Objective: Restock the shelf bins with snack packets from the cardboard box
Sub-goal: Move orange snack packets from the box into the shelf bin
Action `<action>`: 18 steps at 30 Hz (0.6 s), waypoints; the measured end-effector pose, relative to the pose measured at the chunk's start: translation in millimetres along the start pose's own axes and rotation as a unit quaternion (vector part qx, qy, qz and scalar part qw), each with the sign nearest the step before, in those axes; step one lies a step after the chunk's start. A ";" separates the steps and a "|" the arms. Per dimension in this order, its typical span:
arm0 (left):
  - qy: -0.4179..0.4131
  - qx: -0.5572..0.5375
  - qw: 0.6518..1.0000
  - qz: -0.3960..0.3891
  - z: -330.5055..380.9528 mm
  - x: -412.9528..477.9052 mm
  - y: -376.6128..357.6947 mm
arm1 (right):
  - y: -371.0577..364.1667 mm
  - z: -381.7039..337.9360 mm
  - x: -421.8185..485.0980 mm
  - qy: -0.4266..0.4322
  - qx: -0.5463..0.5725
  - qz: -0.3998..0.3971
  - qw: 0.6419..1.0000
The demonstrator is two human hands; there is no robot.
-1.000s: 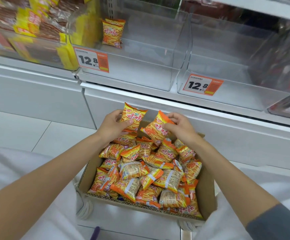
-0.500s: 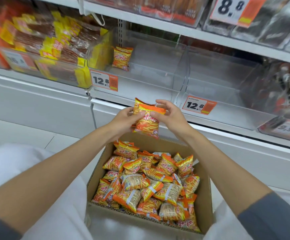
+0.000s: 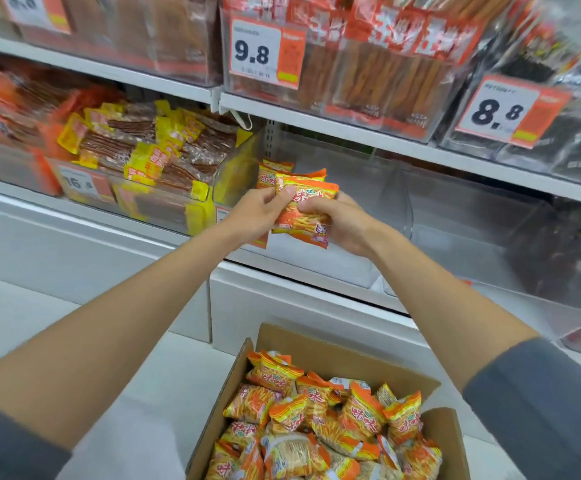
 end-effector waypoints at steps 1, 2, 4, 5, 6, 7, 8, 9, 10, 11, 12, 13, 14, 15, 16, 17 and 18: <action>-0.024 0.028 0.999 0.025 -4.6 11.9 11.6 | 2.2 -3.4 15.8 0.004 0.010 0.010 1.000; -0.038 0.062 0.995 0.066 -11.3 23.0 26.1 | 5.3 -5.0 32.2 0.006 0.012 0.022 1.000; -0.031 0.137 0.975 0.173 -32.7 40.8 59.8 | 9.9 -5.0 64.5 0.008 -0.019 0.042 0.999; -0.030 0.151 0.966 0.209 -43.3 46.3 73.8 | 10.9 -2.5 81.7 0.008 -0.045 0.049 0.998; -0.037 0.149 0.963 0.221 -53.6 53.0 83.9 | 11.2 1.6 98.0 0.004 -0.072 0.057 0.996; -0.044 0.131 0.966 0.221 -63.4 59.4 91.5 | 9.6 6.9 112.4 -0.004 -0.098 0.059 0.993; -0.045 0.101 0.971 0.211 -72.7 65.2 96.3 | 7.5 14.5 127.8 -0.011 -0.121 0.055 0.991; -0.045 0.070 0.977 0.198 -80.3 69.8 98.9 | 4.5 22.5 142.2 -0.015 -0.138 0.043 0.989; -0.047 0.042 0.980 0.187 -85.8 72.8 100.5 | 1.5 30.2 153.5 -0.017 -0.155 0.031 0.987; -0.051 0.023 0.982 0.178 -89.3 75.6 101.1 | -0.7 37.0 163.2 -0.017 -0.175 0.021 0.984; -0.056 0.014 0.984 0.170 -91.1 77.2 101.2 | -3.9 41.6 169.3 -0.012 -0.204 0.009 0.979; -0.062 0.012 0.985 0.162 -92.5 78.6 101.3 | -6.2 44.3 174.6 -0.007 -0.232 0.004 0.973; -0.066 0.010 0.986 0.153 -92.9 79.2 101.5 | -7.7 46.0 179.6 -0.002 -0.258 0.008 0.966; -0.066 0.009 0.987 0.147 -93.7 79.7 102.1 | -10.7 47.0 184.1 0.006 -0.279 0.019 0.960; -0.067 0.007 0.988 0.142 -94.4 80.6 102.4 | -14.2 47.9 186.9 0.016 -0.291 0.032 0.956; -0.069 0.005 0.988 0.140 -94.9 81.3 102.8 | -15.8 49.1 190.0 0.026 -0.288 0.055 0.956; -0.071 0.001 0.988 0.138 -95.0 81.6 102.4 | -16.2 51.3 192.7 0.031 -0.286 0.084 0.954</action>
Point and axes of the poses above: each hand's wrist, its own x-axis towards the middle knuckle, its own y-axis out of the back of the hand, z = x × y, the point moved 5 cm from there along x, towards the middle knuckle, and after that the axes turned 7 degrees about x, right-handed, at the moved point
